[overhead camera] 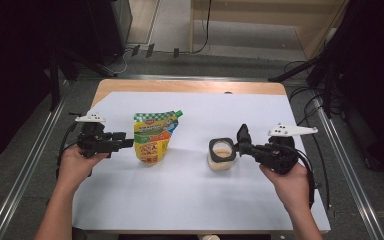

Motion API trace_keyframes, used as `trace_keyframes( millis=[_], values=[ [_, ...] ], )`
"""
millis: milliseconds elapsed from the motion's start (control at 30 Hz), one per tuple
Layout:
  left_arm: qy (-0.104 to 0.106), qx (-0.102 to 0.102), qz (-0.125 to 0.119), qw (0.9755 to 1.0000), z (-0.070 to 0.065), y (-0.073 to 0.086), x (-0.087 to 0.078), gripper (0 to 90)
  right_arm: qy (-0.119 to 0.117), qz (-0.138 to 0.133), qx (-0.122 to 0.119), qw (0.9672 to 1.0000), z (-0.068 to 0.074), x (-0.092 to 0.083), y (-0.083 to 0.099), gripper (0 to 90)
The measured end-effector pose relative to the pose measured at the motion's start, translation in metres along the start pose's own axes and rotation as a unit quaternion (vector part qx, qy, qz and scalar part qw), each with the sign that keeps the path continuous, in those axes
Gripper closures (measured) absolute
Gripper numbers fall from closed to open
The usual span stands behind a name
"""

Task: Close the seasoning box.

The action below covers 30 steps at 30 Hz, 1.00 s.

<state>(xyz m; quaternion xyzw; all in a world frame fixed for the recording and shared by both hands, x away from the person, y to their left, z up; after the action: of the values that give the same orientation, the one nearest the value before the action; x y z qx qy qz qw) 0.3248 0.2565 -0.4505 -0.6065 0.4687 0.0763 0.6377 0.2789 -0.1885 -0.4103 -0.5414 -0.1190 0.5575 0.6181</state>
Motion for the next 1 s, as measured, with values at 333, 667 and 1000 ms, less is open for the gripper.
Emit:
trace_keyframes(
  millis=[333, 667, 1000],
  values=[
    [-0.001, -0.004, -0.001, 1.0000, 0.002, 0.000, 0.000, 46.0, 0.038, -0.023, 0.020, 0.9988, -0.021, -0.031, -0.001, 90.0],
    [0.002, -0.006, -0.003, 1.0000, 0.001, 0.000, 0.000, 45.2, 0.049, 0.001, 0.045, 0.9978, -0.038, -0.007, 0.016, 90.0],
    [-0.001, 0.000, 0.002, 1.0000, -0.001, 0.000, 0.003, 45.0, 0.042, 0.014, 0.061, 0.9971, -0.046, 0.014, 0.025, 90.0]
  ],
)
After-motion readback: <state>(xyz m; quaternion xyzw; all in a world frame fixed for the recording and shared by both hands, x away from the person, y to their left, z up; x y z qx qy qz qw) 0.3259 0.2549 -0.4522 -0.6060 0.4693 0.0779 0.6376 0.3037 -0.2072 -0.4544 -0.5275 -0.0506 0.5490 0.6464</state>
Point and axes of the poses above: each handheld gripper's, and its own axes: x roughly forward along the jaws, y roughly out of its underside, z roughly to its left, the point moved 4 cm from there along x, roughly forward along the jaws, and after that the axes turned 11 degrees about -y, right-handed, at the moved point
